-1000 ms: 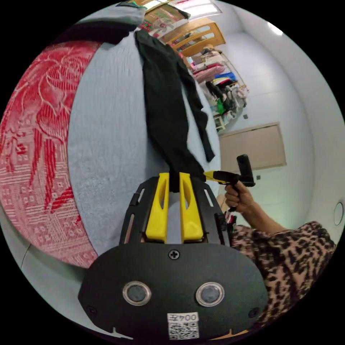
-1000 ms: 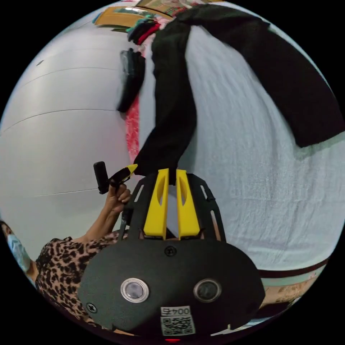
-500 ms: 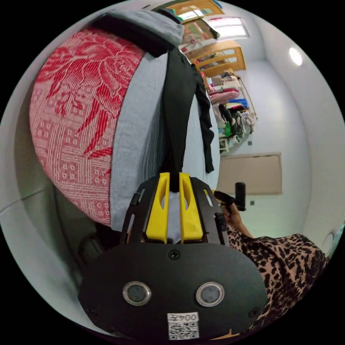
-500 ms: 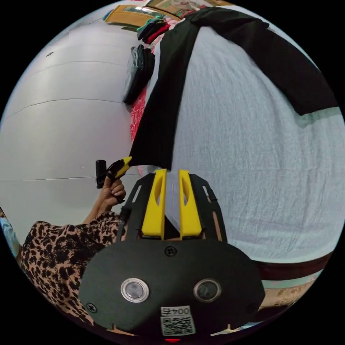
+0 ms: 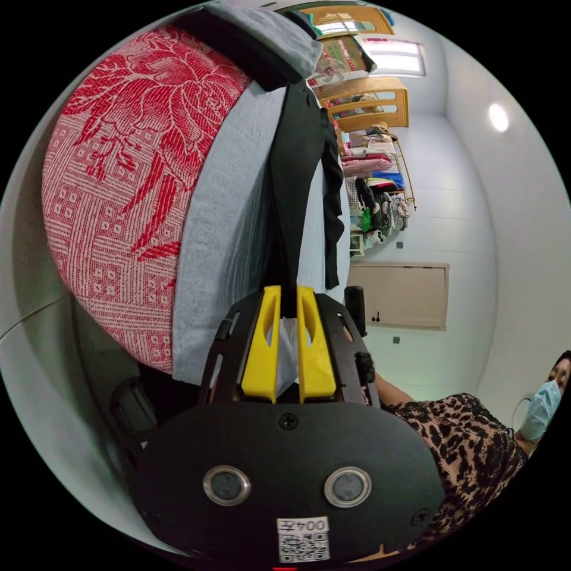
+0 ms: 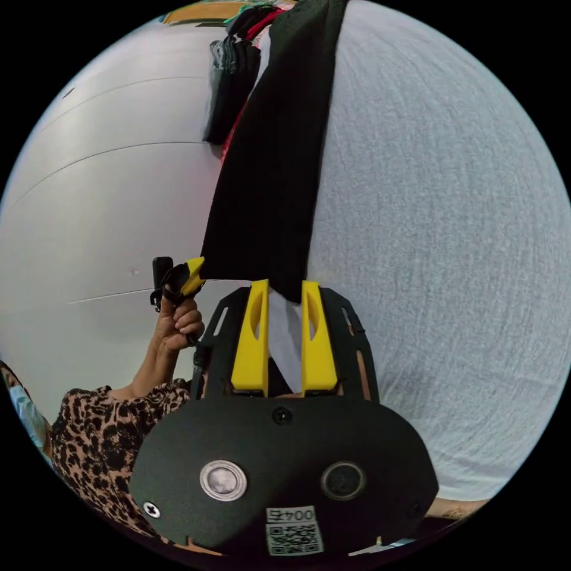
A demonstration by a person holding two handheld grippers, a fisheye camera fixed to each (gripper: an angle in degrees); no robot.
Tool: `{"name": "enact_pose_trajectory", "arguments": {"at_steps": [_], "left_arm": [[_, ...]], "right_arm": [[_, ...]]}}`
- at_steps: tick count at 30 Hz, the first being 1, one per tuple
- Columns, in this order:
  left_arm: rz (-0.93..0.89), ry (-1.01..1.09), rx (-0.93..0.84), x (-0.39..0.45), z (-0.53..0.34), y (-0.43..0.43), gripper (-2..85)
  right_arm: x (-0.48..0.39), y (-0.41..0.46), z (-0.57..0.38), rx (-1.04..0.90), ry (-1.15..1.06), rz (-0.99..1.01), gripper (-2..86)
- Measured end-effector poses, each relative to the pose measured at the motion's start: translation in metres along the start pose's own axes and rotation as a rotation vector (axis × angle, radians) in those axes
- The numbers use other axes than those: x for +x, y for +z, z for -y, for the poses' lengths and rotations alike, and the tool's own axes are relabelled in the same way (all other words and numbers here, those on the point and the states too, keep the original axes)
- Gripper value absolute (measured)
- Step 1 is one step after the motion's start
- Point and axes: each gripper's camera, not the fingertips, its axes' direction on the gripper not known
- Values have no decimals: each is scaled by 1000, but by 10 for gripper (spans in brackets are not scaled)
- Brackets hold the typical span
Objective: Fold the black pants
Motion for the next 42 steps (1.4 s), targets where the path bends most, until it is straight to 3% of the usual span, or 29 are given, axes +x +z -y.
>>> {"name": "enact_pose_trajectory", "arguments": {"at_steps": [4,9,13,22,29,34,37,42], "left_arm": [[15,10,-18,-1,-1,11,16],[114,83,10,19,-13,9,18],[156,41,-78,-7,-17,52,19],[216,24,-94,-25,-26,87,20],[266,109,62,24,-48,85,37],[113,200,-8,88,-28,199,76],[49,190,-68,114,-17,288,96],[98,163,-105,136,-10,390,119]], "right_arm": [[16,-2,-3,1,76,59,52],[-36,-45,-42,48,-79,-138,45],[-17,-46,-47,25,-18,-203,46],[7,-60,-74,-27,4,-252,64],[71,-229,-147,348,45,-121,112],[140,-344,-158,514,114,-84,115],[172,-382,-140,494,116,-75,118],[211,-401,-100,361,95,-34,123]]}}
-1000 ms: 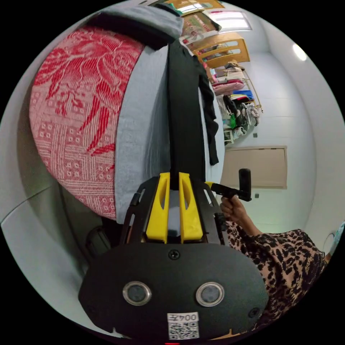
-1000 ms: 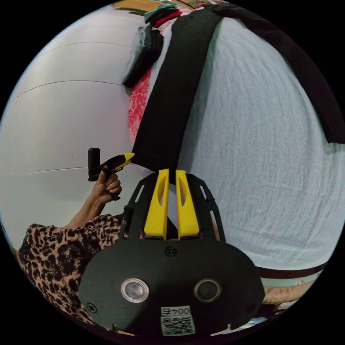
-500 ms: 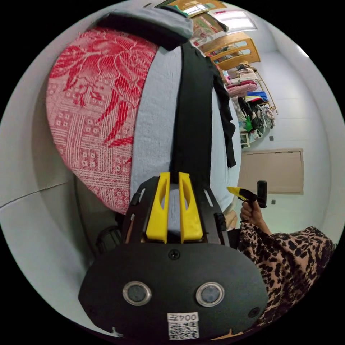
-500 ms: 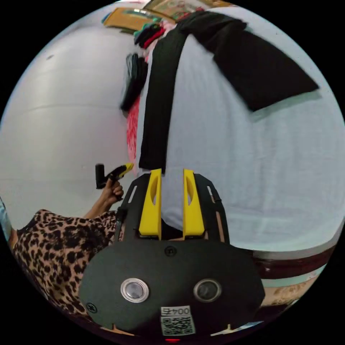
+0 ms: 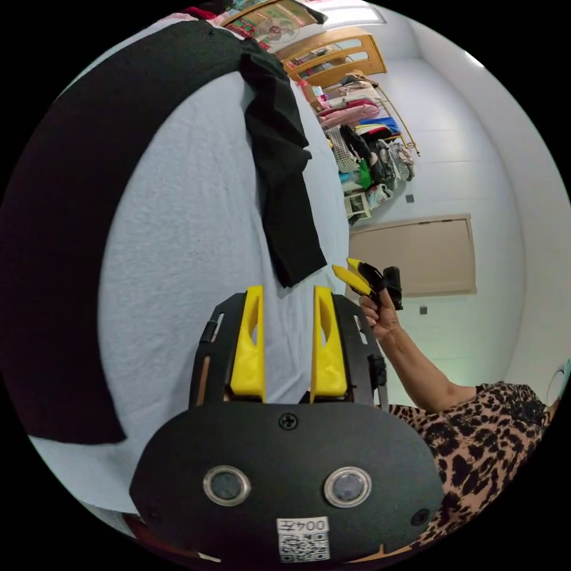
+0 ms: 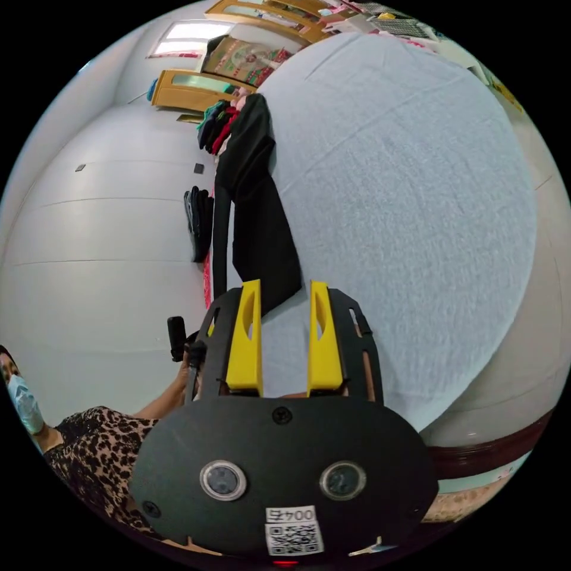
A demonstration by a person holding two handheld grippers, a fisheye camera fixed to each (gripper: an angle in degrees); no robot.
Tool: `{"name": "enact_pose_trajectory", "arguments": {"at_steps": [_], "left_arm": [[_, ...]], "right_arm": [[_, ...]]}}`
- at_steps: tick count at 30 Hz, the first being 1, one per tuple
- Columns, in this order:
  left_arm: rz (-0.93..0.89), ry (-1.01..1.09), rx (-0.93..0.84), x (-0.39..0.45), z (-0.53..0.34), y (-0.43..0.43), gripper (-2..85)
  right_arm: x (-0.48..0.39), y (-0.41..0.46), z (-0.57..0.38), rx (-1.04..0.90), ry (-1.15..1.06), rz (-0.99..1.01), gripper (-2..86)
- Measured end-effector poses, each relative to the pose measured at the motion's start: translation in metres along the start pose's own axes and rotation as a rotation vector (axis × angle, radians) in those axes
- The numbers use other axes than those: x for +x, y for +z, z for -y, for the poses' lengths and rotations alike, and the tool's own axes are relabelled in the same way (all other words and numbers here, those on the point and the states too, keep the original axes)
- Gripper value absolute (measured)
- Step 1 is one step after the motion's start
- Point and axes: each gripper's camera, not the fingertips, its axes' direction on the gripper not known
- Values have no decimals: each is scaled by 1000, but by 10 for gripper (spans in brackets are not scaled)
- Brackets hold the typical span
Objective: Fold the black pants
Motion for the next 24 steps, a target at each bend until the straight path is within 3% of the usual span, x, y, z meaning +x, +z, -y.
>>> {"name": "enact_pose_trajectory", "arguments": {"at_steps": [14,17,19,21,24], "left_arm": [[94,-100,43,17,9,85,85],[72,-151,15,8,12,90,49],[-60,-157,46,19,10,78,39],[-155,-138,52,38,2,72,35],[-163,-112,-48,49,-13,98,33]], "right_arm": [[12,16,44,-230,-41,98,70],[-6,7,44,-215,-47,42,46],[-37,-23,33,-146,-119,14,41],[-80,-66,3,-90,-259,-84,38],[-85,-78,-19,-113,-297,-239,37]]}}
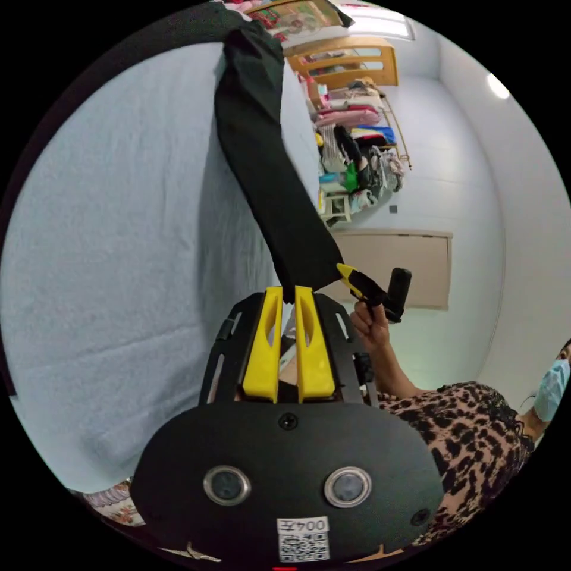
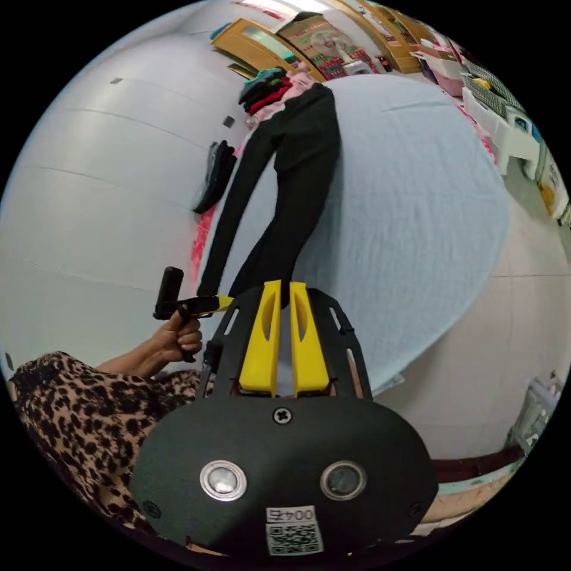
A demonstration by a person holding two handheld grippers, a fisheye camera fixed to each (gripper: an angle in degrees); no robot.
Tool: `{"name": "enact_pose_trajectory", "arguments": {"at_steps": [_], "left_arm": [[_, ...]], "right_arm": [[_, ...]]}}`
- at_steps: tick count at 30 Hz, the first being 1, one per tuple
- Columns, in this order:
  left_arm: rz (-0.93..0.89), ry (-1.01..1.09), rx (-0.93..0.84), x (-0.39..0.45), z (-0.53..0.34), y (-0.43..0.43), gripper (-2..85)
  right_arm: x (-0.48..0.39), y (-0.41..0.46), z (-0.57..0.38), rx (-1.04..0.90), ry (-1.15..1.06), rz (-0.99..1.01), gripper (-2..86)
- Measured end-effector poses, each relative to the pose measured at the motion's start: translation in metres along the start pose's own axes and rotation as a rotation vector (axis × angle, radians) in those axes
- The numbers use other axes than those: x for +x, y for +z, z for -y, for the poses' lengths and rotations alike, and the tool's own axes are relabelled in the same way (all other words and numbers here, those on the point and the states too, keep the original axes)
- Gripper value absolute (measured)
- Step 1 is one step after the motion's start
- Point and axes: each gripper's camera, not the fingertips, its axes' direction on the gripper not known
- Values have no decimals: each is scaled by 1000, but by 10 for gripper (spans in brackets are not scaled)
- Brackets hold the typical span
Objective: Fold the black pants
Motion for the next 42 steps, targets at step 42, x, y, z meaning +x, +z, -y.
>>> {"name": "enact_pose_trajectory", "arguments": {"at_steps": [42], "left_arm": [[350,72,-184,-18,-64,98,3]], "right_arm": [[-118,151,125,-507,-155,-424,83]]}}
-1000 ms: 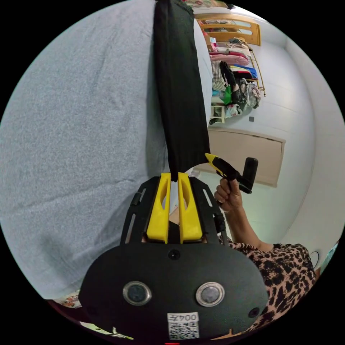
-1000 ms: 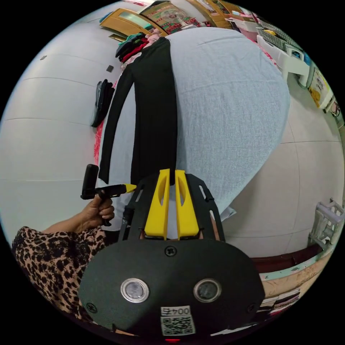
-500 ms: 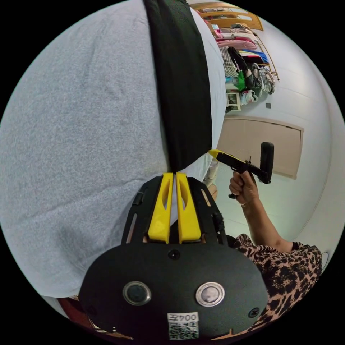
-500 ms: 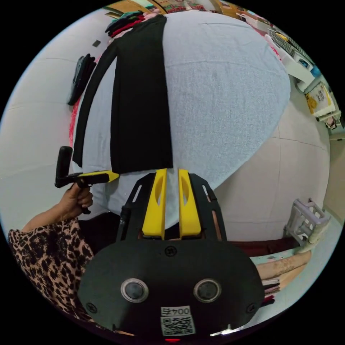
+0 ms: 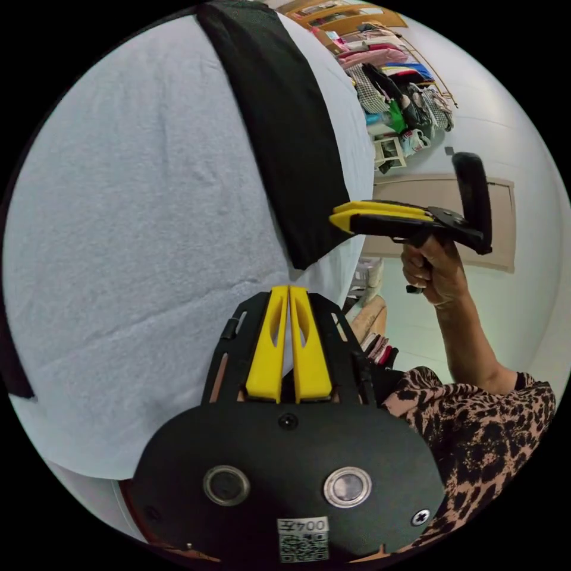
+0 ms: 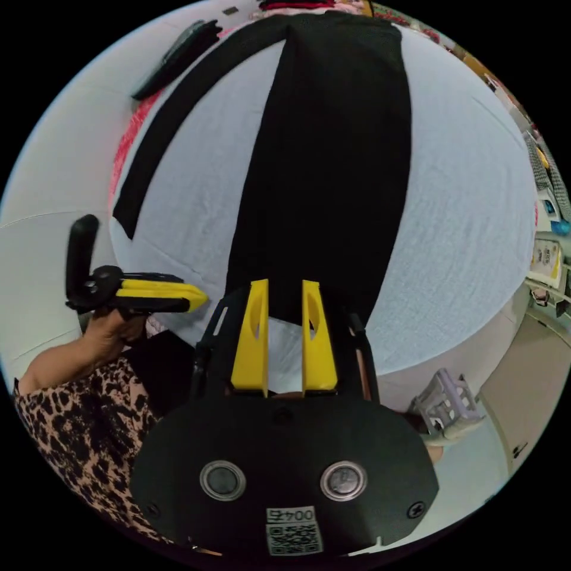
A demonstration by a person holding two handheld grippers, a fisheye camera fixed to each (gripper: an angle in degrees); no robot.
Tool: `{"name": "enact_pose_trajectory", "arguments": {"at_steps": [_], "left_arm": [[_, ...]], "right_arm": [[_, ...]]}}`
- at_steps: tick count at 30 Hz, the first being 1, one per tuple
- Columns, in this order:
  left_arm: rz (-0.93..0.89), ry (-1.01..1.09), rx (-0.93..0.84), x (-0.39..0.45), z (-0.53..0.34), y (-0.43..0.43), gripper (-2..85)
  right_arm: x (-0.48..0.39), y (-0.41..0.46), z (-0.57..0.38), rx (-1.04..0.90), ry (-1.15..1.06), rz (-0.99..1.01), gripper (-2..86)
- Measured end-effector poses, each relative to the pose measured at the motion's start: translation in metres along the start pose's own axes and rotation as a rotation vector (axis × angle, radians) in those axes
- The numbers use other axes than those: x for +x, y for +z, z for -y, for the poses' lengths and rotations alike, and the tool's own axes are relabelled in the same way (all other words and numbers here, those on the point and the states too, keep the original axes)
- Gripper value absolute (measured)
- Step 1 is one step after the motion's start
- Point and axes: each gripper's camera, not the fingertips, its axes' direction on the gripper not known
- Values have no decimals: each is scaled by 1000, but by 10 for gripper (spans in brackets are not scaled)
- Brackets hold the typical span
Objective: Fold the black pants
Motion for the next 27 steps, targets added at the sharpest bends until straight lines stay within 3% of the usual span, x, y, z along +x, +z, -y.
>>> {"name": "enact_pose_trajectory", "arguments": {"at_steps": [12,19,27], "left_arm": [[312,-129,160,-58,-74,-66,2],[323,-80,151,-65,-86,-72,2],[314,-48,148,-68,-94,-76,1]], "right_arm": [[-39,1,49,-97,6,-175,39],[-53,1,71,-151,14,-198,40],[-72,4,88,-197,-121,-248,39]]}}
